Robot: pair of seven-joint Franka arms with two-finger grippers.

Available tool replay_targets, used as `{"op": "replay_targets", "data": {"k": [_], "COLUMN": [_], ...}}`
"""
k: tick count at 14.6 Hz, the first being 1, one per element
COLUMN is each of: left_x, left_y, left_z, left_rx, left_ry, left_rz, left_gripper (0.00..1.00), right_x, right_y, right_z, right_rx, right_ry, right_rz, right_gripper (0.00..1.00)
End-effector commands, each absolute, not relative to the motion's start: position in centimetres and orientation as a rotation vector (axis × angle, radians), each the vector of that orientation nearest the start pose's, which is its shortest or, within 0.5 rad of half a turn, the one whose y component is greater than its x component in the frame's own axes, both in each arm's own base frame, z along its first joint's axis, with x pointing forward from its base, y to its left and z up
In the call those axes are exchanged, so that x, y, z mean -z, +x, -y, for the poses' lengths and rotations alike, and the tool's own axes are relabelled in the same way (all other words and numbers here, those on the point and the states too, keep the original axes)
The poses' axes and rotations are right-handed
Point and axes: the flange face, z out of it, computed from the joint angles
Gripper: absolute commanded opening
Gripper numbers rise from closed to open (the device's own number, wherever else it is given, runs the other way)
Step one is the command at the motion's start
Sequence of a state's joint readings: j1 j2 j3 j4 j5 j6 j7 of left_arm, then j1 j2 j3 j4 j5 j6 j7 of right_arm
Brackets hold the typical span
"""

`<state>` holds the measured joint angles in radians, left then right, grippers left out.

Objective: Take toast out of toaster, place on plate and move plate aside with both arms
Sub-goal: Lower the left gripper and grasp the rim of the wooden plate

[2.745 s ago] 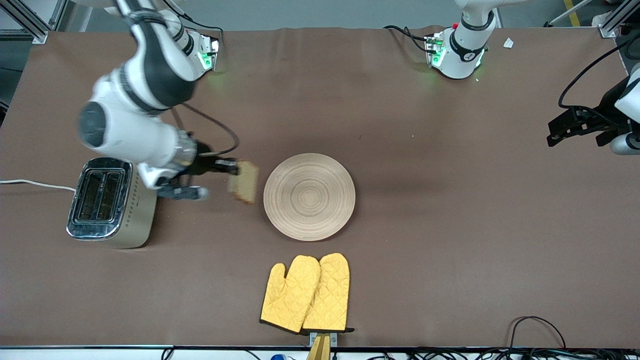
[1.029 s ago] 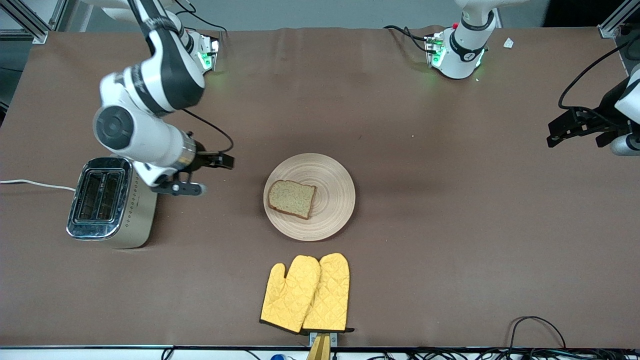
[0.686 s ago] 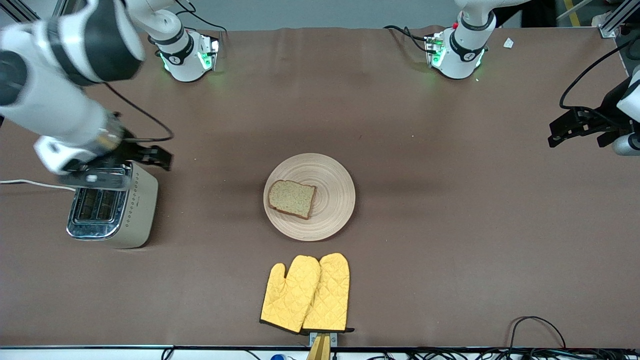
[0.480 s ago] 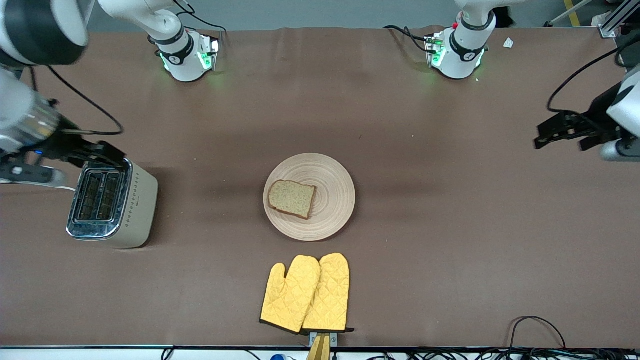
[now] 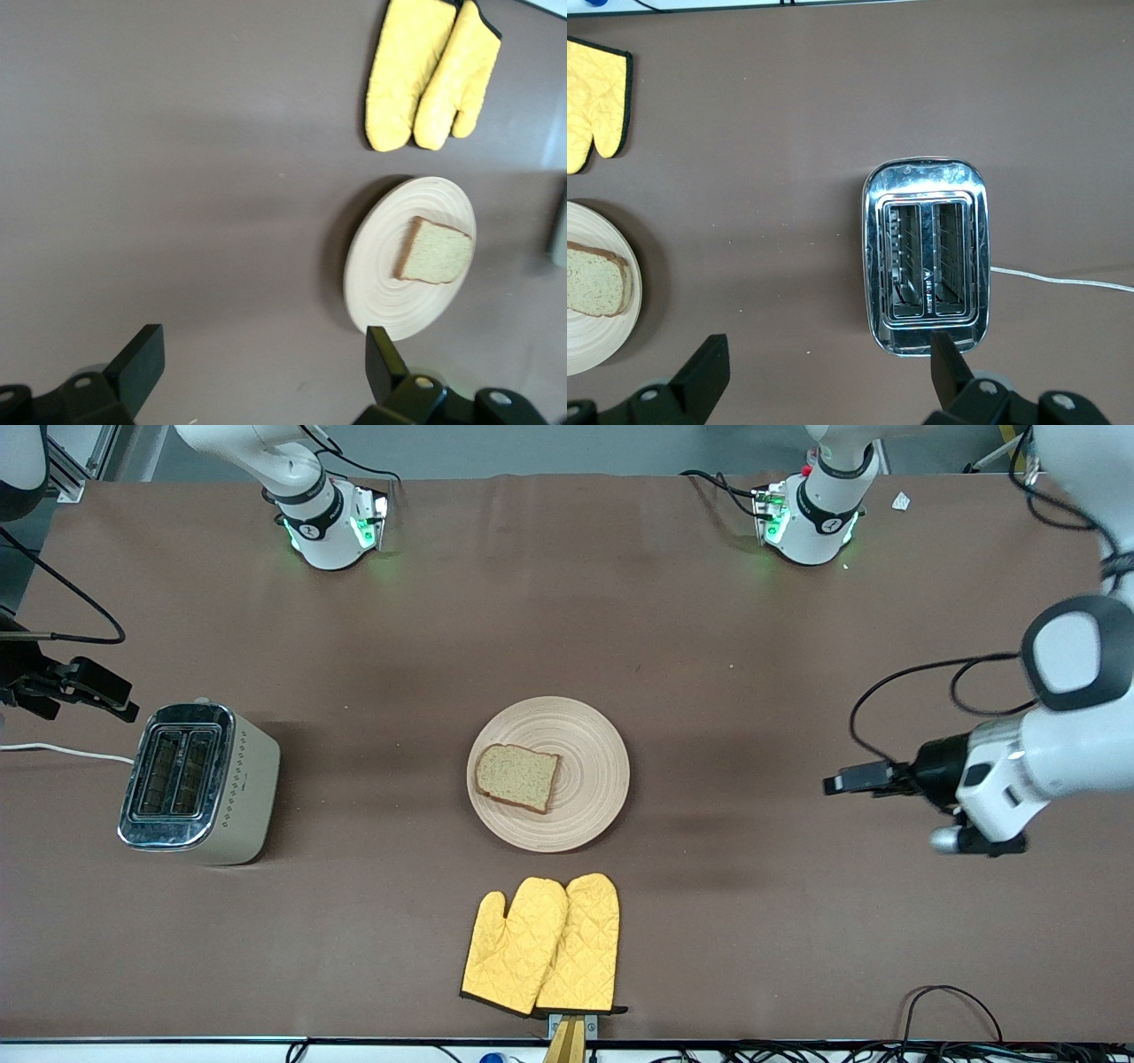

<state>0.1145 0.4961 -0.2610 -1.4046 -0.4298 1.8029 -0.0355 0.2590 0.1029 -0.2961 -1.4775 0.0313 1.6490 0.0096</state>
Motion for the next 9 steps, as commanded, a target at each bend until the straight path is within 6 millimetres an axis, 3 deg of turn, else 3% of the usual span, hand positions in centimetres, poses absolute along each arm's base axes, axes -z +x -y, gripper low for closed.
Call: {"op": "replay_targets", "data": {"k": [1,4,7,9], "left_x": [-38.7,-31.6,-27.4,-25.2], "left_y": [69.7,70.1,68.9,68.4], "left_z": [13.1,18.2,24.5,26.2], "left_rx": [0.192,0.233,0.269,0.280], "left_ry": [2.521,2.375,2.295,2.274], "left_rz": [0.022,0.019,0.036,0.040], "left_gripper": [0.95,0.82,0.67,0.56], "right_x": [-62.1,-61.9,-62.0,-61.9], "right_y": [59.5,59.4,59.3,59.3], "right_z": [1.2,2.5,2.6,2.8], "right_rx": [0.128,0.108,0.110,0.106], "right_ry": [-3.162,-3.165,-3.166,-3.165], "right_rz": [-0.069,-0.093,-0.096,-0.101], "right_gripper": [1.00,1.00,1.00,1.00]}}
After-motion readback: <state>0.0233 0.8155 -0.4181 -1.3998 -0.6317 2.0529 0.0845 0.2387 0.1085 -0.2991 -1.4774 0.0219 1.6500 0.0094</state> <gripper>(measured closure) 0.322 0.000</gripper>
